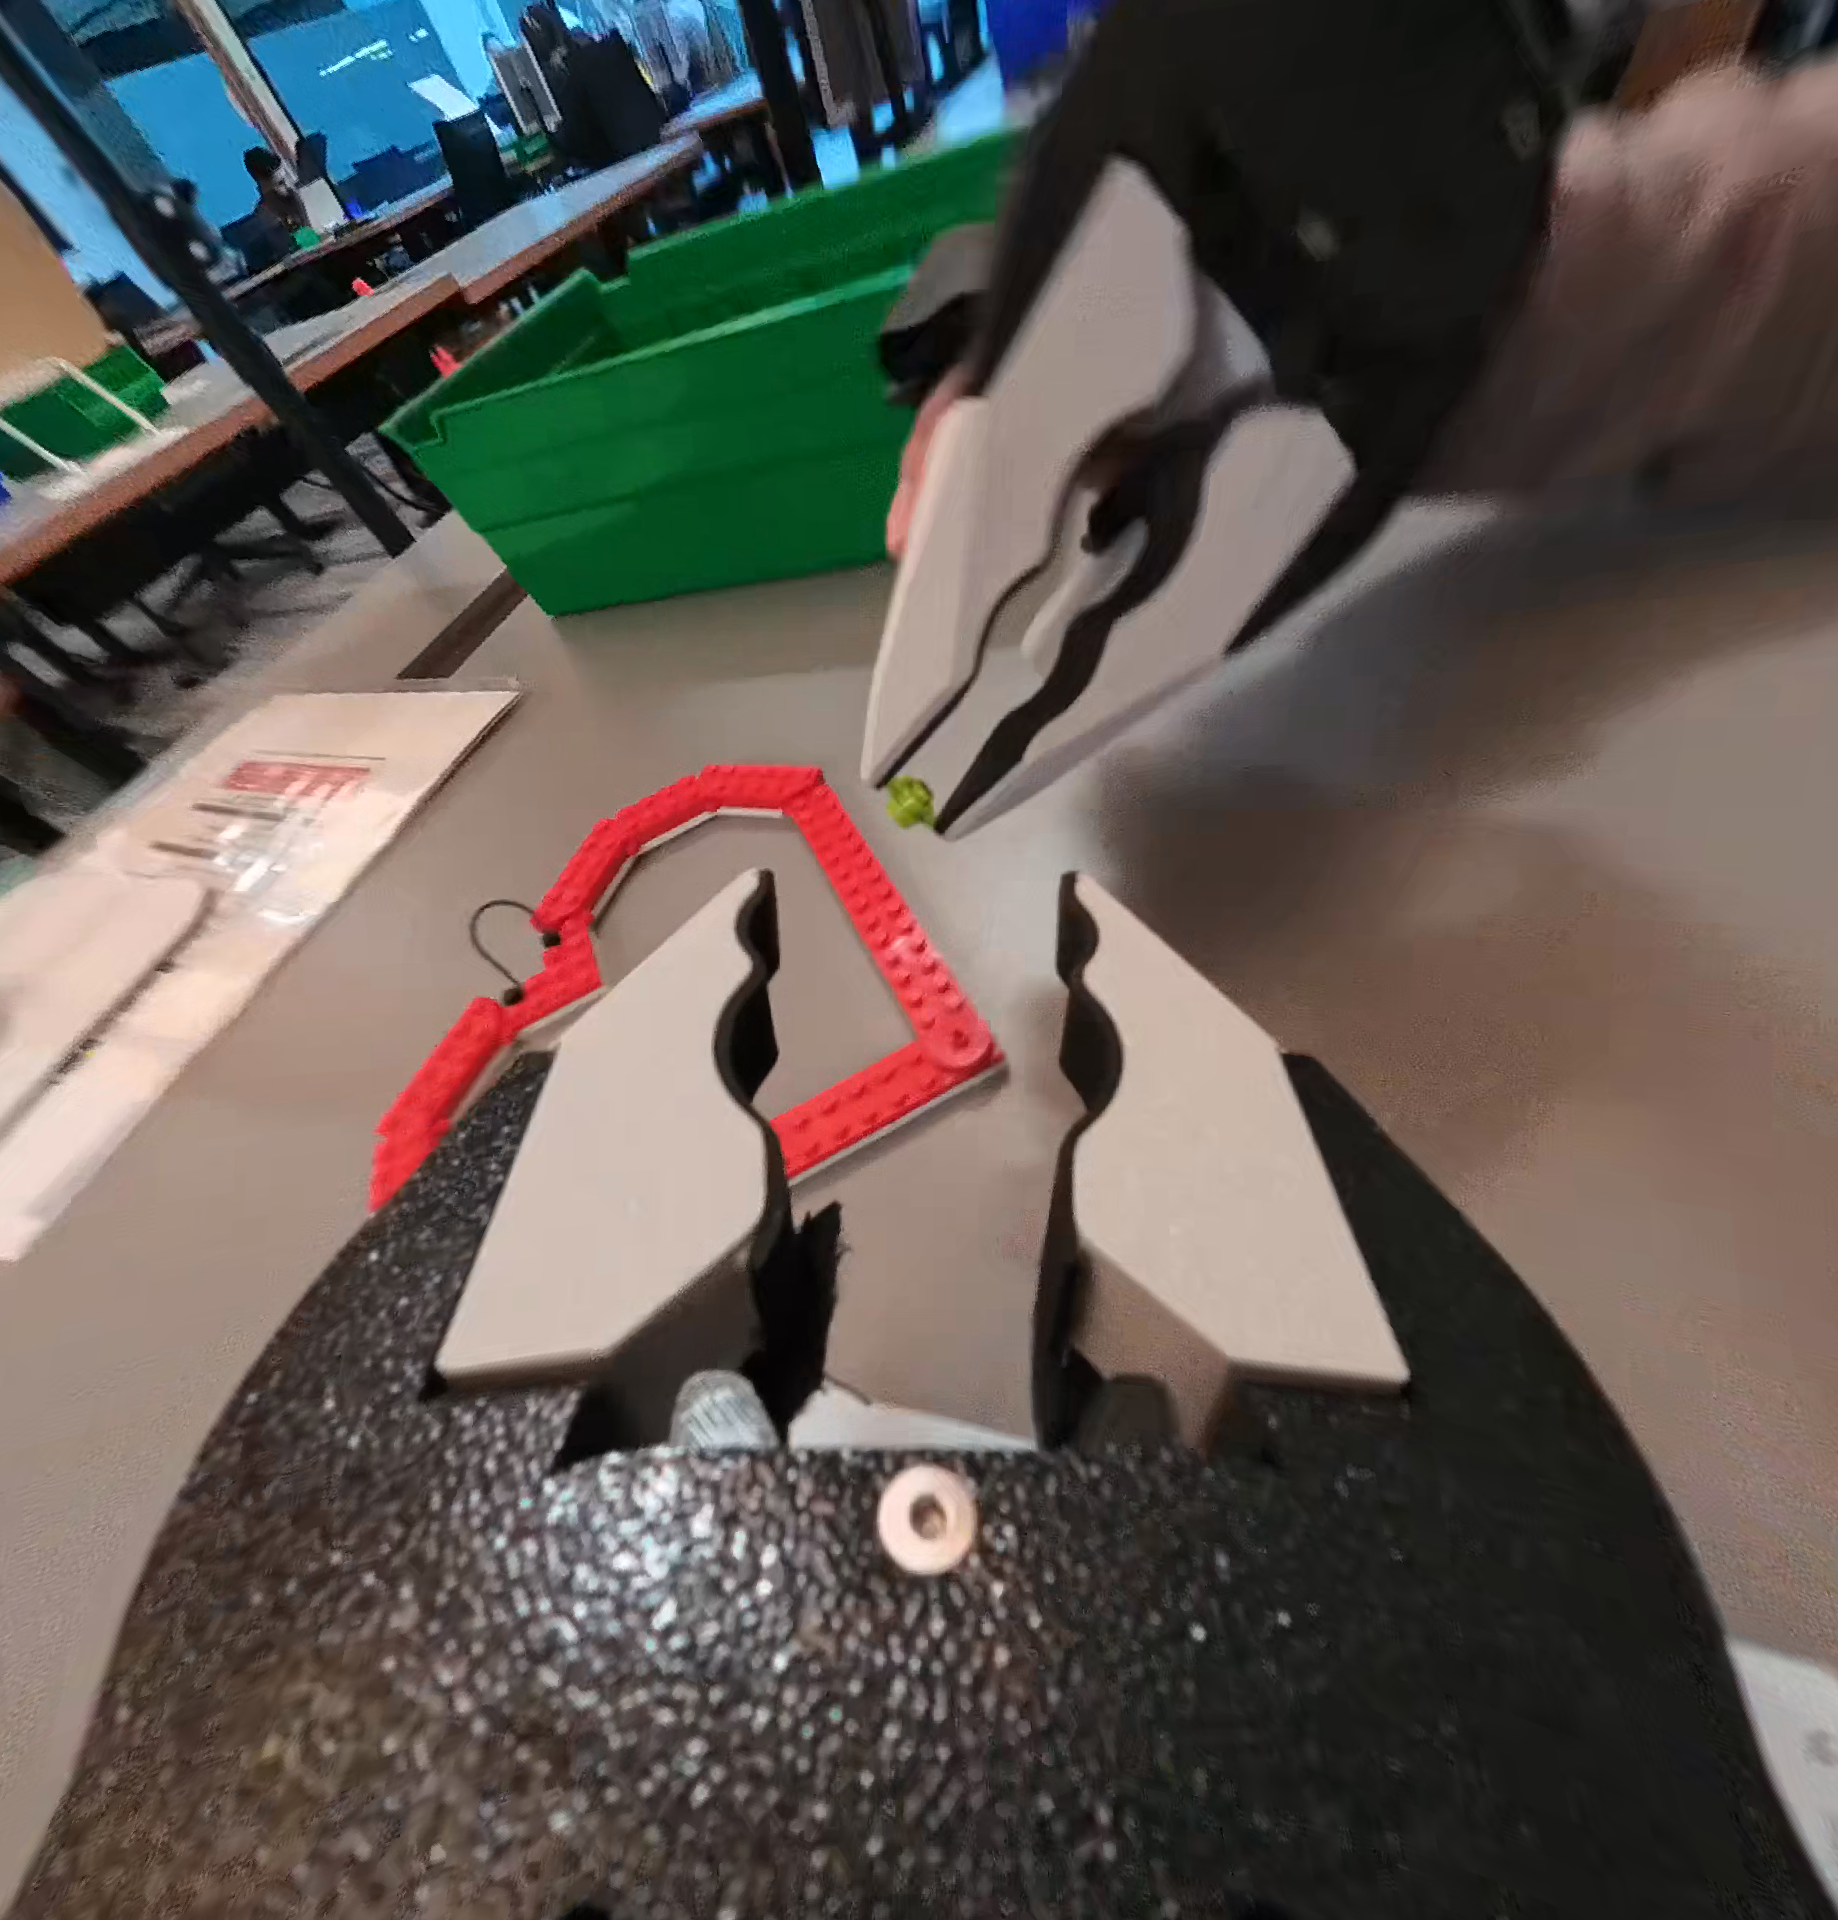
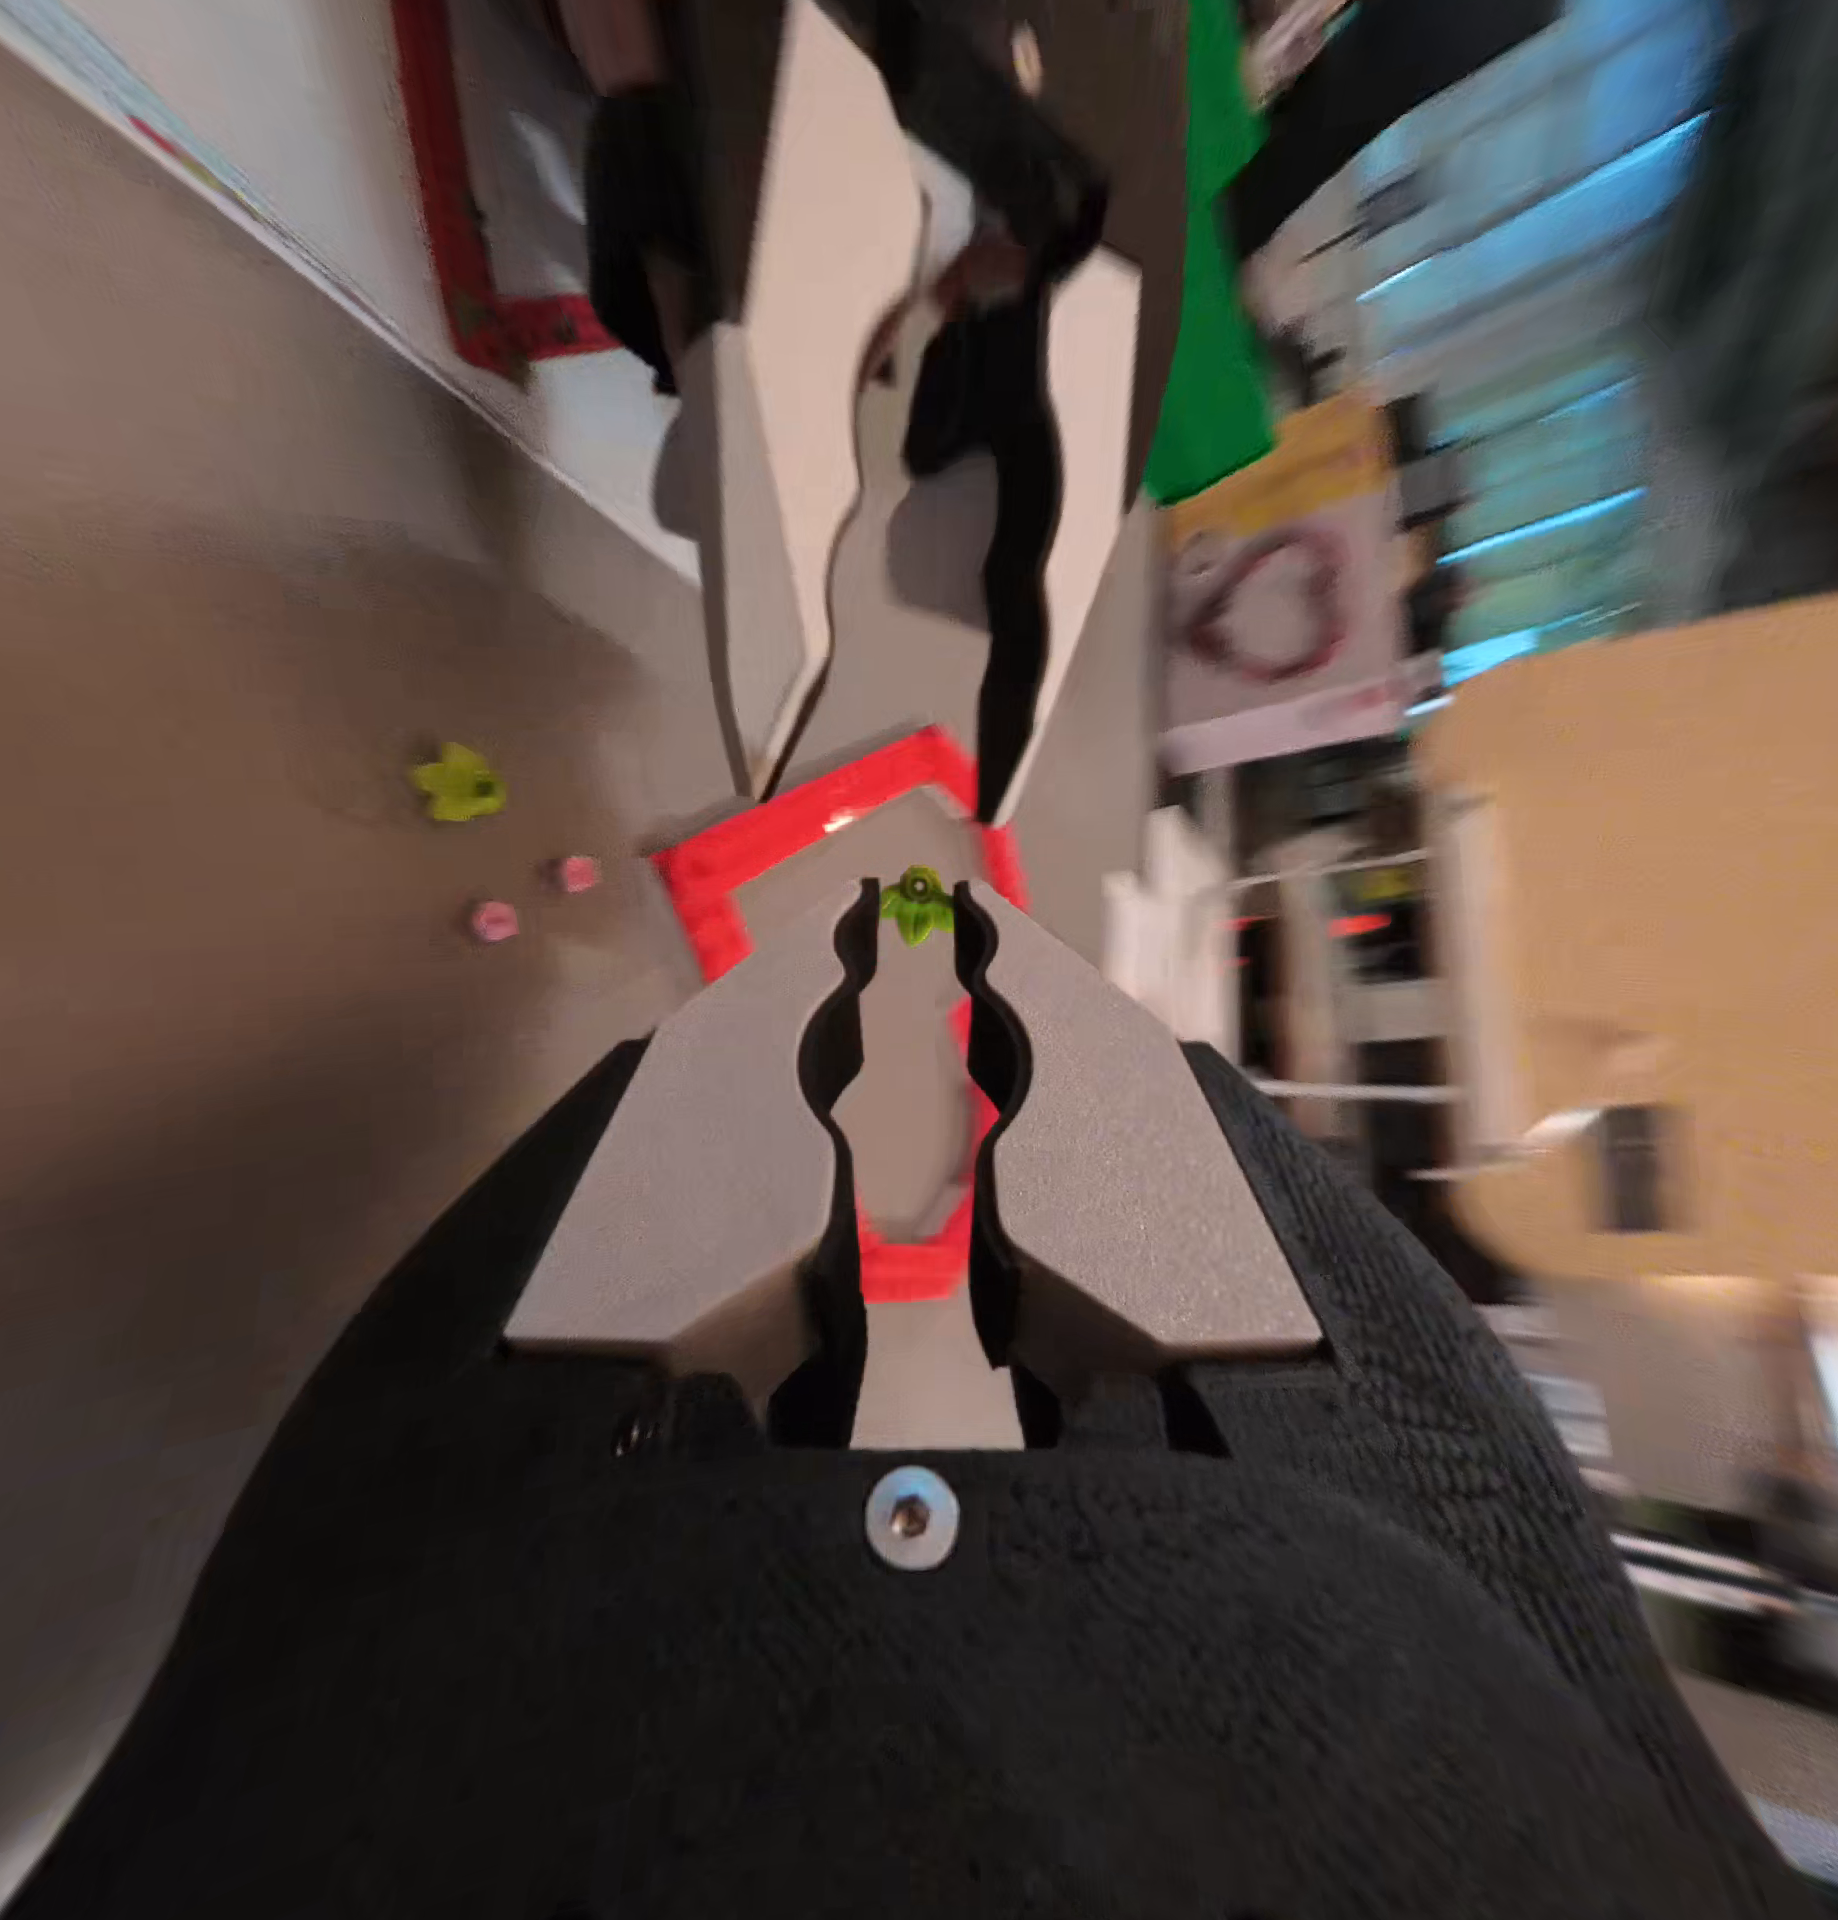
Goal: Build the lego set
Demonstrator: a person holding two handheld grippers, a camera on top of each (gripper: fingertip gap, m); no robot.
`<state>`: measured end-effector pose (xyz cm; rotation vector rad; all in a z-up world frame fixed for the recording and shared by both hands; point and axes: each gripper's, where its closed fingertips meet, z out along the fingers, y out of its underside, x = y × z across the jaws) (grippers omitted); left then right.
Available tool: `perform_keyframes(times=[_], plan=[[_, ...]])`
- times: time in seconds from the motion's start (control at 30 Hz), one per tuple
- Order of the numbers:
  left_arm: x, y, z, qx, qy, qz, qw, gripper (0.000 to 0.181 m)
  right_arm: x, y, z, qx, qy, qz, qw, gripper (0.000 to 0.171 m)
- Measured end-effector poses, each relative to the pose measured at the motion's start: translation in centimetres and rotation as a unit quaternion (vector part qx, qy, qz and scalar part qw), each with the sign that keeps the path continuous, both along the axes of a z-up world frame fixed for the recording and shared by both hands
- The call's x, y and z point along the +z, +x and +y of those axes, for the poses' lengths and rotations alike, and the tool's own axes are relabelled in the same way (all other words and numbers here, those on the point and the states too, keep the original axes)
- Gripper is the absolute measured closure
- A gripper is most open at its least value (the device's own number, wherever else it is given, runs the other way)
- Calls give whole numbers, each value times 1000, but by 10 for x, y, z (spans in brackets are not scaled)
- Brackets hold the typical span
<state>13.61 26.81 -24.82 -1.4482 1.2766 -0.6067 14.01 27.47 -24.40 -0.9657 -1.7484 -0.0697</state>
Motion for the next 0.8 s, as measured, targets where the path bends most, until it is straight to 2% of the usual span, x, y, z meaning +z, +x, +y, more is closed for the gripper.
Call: perform_keyframes(times=[0.07,0.17,0.3,0.4,0.53,0.7,0.77,0.8], plan=[[10,2,-2,-5,-50,-55,997,135,14,-6,-4,8,121,1,993,159],[22,3,-8,-26,-73,-103,992,145,21,-12,-10,18,234,-7,972,159],[30,3,-18,-47,-20,-106,993,161,34,-15,-17,26,356,4,934,159],[37,3,-20,-38,30,-104,993,162,41,-15,-20,25,424,1,905,159],[46,0,-23,-41,57,-123,990,166,43,-17,-26,34,461,-4,887,159],[46,-2,-23,-40,82,-111,990,174,40,-18,-28,38,464,-6,885,159],[44,-3,-21,-33,112,-88,989,175,38,-19,-31,56,448,3,892,159],[42,-4,-19,-29,140,-72,987,175,34,-19,-35,72,413,10,908,150]])
